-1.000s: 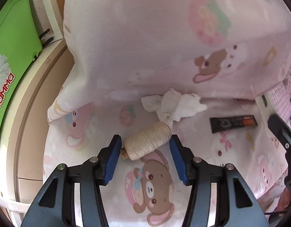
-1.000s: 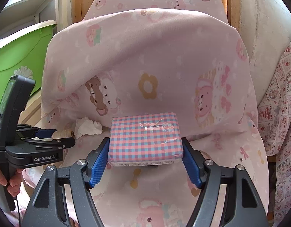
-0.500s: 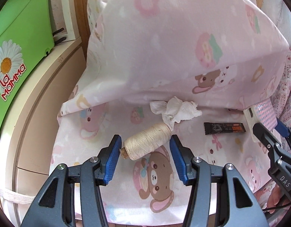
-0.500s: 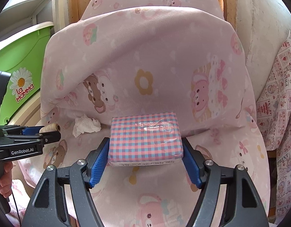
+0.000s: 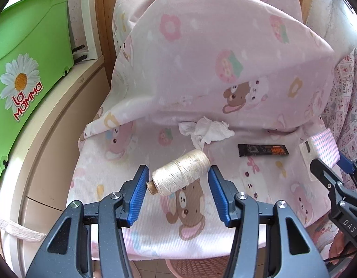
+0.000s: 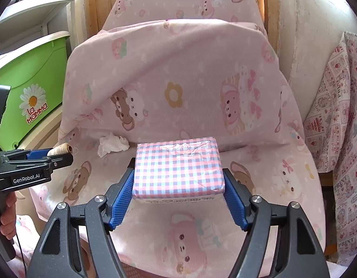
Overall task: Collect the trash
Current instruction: 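Carry the spool and box in both grippers over the wastebasket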
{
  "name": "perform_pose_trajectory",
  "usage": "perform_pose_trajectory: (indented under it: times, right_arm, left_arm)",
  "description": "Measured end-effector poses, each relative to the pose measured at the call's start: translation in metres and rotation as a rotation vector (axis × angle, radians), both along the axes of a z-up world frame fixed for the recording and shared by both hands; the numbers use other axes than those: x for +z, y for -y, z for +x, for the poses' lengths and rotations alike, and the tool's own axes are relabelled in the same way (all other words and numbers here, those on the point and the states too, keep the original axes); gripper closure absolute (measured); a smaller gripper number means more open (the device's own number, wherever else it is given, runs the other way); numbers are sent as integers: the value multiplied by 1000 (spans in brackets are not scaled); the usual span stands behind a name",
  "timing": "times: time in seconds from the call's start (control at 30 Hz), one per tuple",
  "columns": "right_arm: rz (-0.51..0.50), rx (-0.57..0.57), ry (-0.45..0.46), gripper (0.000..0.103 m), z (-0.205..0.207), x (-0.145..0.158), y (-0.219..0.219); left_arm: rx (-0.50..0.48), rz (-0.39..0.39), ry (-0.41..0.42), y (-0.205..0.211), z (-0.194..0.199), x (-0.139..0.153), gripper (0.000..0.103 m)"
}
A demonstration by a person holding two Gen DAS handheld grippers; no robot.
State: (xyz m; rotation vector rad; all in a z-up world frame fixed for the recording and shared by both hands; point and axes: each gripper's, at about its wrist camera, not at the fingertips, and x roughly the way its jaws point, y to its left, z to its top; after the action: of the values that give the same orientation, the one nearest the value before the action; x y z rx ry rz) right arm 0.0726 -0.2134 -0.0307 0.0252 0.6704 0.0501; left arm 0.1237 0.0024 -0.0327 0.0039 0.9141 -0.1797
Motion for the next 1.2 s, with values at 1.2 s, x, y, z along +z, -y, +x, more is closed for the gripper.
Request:
perform_pose_trajectory:
  times: [1.2]
  right_arm:
    - [-39, 149, -55, 28, -121, -22, -51]
  left_arm:
    - [-56, -77, -170, 14, -106, -46, 51]
